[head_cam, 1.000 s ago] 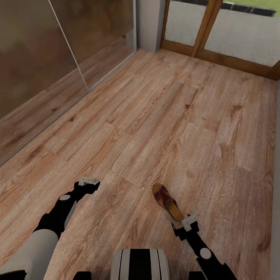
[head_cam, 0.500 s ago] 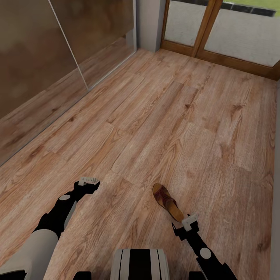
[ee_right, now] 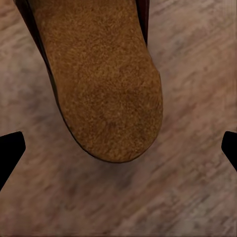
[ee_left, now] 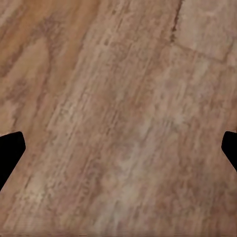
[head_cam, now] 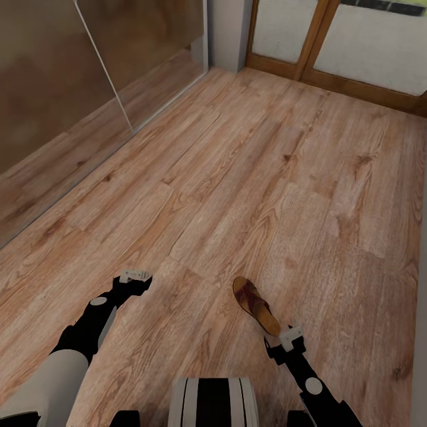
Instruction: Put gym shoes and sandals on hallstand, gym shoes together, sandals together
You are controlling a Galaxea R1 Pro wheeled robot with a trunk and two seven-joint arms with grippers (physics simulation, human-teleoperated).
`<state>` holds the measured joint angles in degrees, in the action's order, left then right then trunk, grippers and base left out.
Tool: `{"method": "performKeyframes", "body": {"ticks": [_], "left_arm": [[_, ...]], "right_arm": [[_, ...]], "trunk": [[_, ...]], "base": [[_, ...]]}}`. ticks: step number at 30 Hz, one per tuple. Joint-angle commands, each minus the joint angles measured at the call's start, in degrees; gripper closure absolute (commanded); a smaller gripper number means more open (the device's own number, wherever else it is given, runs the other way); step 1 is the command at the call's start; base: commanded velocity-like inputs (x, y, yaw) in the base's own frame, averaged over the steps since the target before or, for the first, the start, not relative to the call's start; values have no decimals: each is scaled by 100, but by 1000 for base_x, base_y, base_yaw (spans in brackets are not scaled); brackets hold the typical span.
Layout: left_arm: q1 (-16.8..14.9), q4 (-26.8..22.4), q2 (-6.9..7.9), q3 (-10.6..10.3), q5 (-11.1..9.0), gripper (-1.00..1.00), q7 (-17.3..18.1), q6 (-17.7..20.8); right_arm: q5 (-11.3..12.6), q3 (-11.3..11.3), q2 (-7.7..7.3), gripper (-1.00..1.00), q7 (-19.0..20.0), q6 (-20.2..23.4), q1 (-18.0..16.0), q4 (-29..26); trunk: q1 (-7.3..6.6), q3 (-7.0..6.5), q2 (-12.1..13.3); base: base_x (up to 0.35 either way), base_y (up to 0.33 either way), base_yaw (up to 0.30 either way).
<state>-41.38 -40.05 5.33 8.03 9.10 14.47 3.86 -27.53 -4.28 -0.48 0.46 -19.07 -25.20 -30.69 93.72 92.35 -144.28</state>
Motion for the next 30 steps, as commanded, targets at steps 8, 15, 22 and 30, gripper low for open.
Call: {"method": "performKeyframes", "body": {"ticks": [8, 15, 22, 30], "left_arm": [[-1, -12, -5, 32, 56, -100, 47, 28], [-1, -12, -5, 26, 56, -100, 47, 35], [-1, -11, -5, 31, 56, -100, 47, 35], [-1, -12, -5, 31, 56, -100, 47, 36]], "right_arm": [[-56, -24, 4, -100, -24, -34, -3, 8], [-51, -25, 4, -100, -33, -36, -3, 5], [-44, -27, 4, -100, -37, -36, -3, 2], [-43, -33, 4, -100, -38, -36, -3, 1]], "trunk": [[7, 114, -5], [7, 132, -5], [7, 134, -5], [19, 245, -12]], "base": [[0, 0, 0], [0, 0, 0], [0, 0, 0], [0, 0, 0]]}}
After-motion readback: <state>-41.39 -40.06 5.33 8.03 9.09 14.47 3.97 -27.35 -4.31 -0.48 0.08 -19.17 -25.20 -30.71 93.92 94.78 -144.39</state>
